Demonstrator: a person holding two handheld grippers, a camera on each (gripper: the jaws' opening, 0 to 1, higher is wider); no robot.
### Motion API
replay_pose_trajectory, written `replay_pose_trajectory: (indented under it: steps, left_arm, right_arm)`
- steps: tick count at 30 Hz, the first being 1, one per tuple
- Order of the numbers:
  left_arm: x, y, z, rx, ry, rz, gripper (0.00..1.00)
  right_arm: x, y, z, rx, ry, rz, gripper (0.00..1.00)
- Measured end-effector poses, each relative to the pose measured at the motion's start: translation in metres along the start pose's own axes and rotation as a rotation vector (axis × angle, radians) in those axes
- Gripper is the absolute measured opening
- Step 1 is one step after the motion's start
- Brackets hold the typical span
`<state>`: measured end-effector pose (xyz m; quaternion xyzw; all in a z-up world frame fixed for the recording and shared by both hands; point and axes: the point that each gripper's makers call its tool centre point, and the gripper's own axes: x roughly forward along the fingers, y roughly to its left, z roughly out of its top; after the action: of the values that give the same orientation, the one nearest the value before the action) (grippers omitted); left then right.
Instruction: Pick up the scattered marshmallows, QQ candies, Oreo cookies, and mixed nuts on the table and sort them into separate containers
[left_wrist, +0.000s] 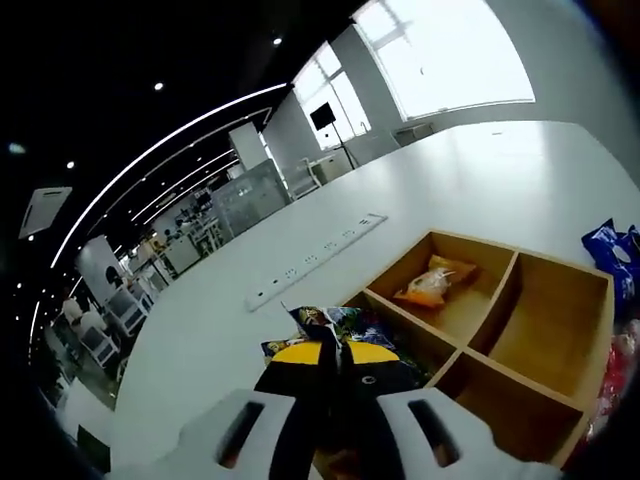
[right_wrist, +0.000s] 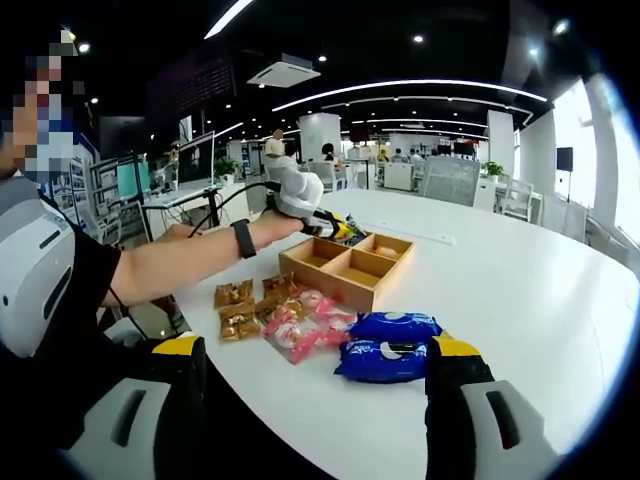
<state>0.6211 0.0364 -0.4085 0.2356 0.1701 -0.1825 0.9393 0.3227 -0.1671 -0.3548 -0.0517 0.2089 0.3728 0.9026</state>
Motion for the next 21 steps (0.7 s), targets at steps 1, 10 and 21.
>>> replay_pose_trajectory:
  steps: [1,10,21]
  left_arm:
    - [0.003,0.001,0.001,-0.002,0.001,-0.003,0.12]
    - [-0.004,-0.006,0.000,-0.022,-0.014,-0.024,0.21]
    - [-0.010,0.003,0.005,-0.011,-0.034,0.013,0.38]
  right_arm:
    - [0.000,0.000,0.000,0.000,0.000,-0.001,0.86]
    - [0.000,0.001,0.001,-0.003,-0.002,-0.001,0.86]
    - [0.000,0.002,0.001,-0.004,0.001,0.002,0.86]
